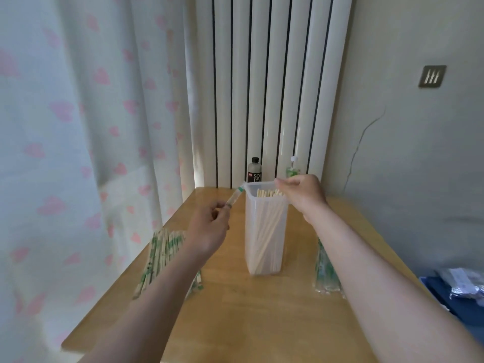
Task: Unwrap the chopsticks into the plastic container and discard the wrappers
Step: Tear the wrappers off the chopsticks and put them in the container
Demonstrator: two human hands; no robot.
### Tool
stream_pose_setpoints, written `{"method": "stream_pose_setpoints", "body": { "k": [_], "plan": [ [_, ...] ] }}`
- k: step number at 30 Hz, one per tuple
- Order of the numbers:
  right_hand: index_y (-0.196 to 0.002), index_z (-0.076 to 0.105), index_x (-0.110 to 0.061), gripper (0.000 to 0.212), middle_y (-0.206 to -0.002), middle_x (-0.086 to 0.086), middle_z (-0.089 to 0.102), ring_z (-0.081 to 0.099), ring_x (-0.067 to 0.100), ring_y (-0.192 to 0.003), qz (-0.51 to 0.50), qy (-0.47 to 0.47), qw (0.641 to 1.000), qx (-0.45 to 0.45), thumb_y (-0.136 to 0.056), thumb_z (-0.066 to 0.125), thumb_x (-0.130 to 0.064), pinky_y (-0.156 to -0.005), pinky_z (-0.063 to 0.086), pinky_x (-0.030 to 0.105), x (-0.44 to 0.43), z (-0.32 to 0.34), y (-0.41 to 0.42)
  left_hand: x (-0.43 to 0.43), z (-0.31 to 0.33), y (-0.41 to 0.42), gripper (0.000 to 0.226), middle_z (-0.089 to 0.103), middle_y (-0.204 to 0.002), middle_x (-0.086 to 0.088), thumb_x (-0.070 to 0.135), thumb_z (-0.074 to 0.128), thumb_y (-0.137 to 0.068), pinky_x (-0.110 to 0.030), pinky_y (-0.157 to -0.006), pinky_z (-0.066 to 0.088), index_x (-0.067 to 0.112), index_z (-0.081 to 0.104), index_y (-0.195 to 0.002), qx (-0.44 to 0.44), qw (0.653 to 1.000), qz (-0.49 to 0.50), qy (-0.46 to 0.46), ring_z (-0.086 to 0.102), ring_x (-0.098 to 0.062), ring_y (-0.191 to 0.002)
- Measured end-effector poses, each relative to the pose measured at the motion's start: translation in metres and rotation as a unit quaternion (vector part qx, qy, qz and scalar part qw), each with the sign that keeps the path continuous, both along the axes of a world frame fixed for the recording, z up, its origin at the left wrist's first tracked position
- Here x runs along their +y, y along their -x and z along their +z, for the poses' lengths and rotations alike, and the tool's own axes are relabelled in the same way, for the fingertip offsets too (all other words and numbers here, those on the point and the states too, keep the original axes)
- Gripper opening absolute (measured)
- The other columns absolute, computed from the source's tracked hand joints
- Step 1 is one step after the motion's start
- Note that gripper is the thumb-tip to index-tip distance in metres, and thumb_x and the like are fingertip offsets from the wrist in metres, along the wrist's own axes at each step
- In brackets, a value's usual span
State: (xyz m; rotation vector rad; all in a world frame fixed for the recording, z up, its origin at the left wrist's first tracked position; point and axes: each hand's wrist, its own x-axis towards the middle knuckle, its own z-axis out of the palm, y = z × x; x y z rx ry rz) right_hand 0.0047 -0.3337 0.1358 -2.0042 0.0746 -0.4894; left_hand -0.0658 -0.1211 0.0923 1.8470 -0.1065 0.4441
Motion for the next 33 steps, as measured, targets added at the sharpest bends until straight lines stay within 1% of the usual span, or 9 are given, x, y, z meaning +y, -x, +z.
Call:
{"method": "stream_pose_setpoints", "body": {
  "k": [2, 9, 13, 16, 20, 25, 28, 31, 33],
  "plan": [
    [-0.097, 0.073, -0.019, 0.024, -0.099, -0.008, 0.060, 0.055, 0.011, -0.095, 0.019, -0.004, 1.000, 0.018, -0.094, 0.071, -0.042, -0.087, 0.047, 0.031, 0.000, 0.001, 0.002, 0.000, -0.004, 0.000, 0.018, 0.059, -0.069, -0.003, 0.027, 0.050, -0.104, -0.022, -0.047, 0.039, 0.022, 0.064, -0.095, 0.006, 1.000, -0.015, 0.010, 0.047, -0.009, -0.051],
    [-0.078, 0.059, -0.004, 0.037, -0.066, 0.002, 0.051, 0.046, 0.018, -0.059, -0.049, -0.045, 0.995, -0.076, -0.102, 0.052, -0.031, -0.057, 0.033, 0.029, -0.019, -0.008, 0.027, -0.022, -0.009, 0.002, 0.018, 0.060, -0.068, -0.002, 0.025, 0.051, -0.104, -0.018, -0.044, 0.038, 0.018, 0.067, -0.101, 0.032, 0.995, -0.087, 0.038, 0.051, -0.003, -0.050],
    [-0.104, 0.071, -0.011, 0.033, -0.076, 0.004, 0.062, 0.050, 0.014, -0.053, 0.163, -0.116, 0.980, 0.002, -0.101, 0.059, -0.041, -0.043, 0.033, 0.027, -0.036, -0.010, 0.051, -0.057, -0.011, 0.005, 0.018, 0.058, -0.071, -0.007, 0.022, 0.052, -0.104, -0.017, -0.043, 0.037, 0.011, 0.067, -0.104, 0.042, 0.989, -0.133, 0.041, 0.050, -0.002, -0.047],
    [-0.098, 0.073, -0.008, 0.021, -0.072, -0.002, 0.067, 0.051, 0.011, -0.049, 0.215, -0.077, 0.973, 0.044, -0.098, 0.068, -0.029, -0.038, 0.032, 0.023, -0.054, -0.016, 0.060, -0.088, -0.015, 0.006, 0.018, 0.058, -0.071, -0.008, 0.022, 0.052, -0.104, -0.017, -0.043, 0.037, 0.013, 0.066, -0.098, 0.048, 0.984, -0.169, 0.033, 0.050, -0.004, -0.048],
    [-0.085, 0.071, -0.003, 0.016, -0.070, 0.003, 0.064, 0.048, 0.011, -0.046, 0.141, -0.125, 0.982, 0.027, -0.097, 0.069, -0.014, -0.038, 0.029, 0.022, -0.088, -0.030, 0.058, -0.122, -0.026, 0.005, 0.020, 0.058, -0.066, -0.005, 0.025, 0.053, -0.104, -0.023, -0.042, 0.035, 0.014, 0.066, -0.094, 0.086, 0.975, -0.202, 0.028, 0.049, -0.016, -0.050],
    [-0.093, 0.070, -0.008, 0.021, -0.076, 0.003, 0.062, 0.047, 0.011, -0.047, 0.002, -0.240, 0.971, 0.020, -0.099, 0.068, -0.028, -0.040, 0.029, 0.024, -0.147, -0.058, 0.050, -0.147, -0.052, -0.004, 0.022, 0.062, -0.075, -0.003, 0.025, 0.055, -0.101, -0.030, -0.049, 0.044, 0.010, 0.068, -0.092, 0.150, 0.964, -0.213, -0.046, 0.058, -0.018, -0.060],
    [-0.104, 0.071, -0.007, 0.030, -0.085, 0.009, 0.069, 0.058, 0.019, -0.058, -0.098, -0.150, 0.982, 0.057, -0.102, 0.061, -0.035, -0.053, 0.040, 0.028, -0.175, -0.095, 0.047, -0.164, -0.065, -0.017, 0.022, 0.062, -0.079, -0.006, 0.023, 0.058, -0.099, -0.031, -0.059, 0.055, 0.005, 0.068, -0.092, 0.189, 0.962, -0.193, -0.040, 0.062, -0.018, -0.069],
    [-0.111, 0.069, -0.009, 0.025, -0.109, 0.009, 0.070, 0.065, 0.029, -0.100, -0.160, 0.013, 0.978, 0.134, -0.104, 0.053, -0.028, -0.078, 0.045, 0.032, -0.194, -0.149, 0.055, -0.185, -0.070, -0.035, 0.020, 0.060, -0.077, -0.007, 0.023, 0.062, -0.097, -0.031, -0.064, 0.053, 0.005, 0.069, -0.092, 0.217, 0.964, -0.153, -0.019, 0.058, -0.018, -0.069],
    [-0.110, 0.067, -0.013, 0.020, -0.111, 0.005, 0.070, 0.065, 0.027, -0.102, -0.172, 0.065, 0.969, 0.162, -0.105, 0.051, -0.024, -0.078, 0.047, 0.031, -0.200, -0.178, 0.063, -0.199, -0.073, -0.049, 0.017, 0.059, -0.075, -0.006, 0.022, 0.061, -0.097, -0.030, -0.060, 0.048, 0.007, 0.068, -0.090, 0.218, 0.966, -0.133, -0.031, 0.054, -0.018, -0.066]
  ]
}}
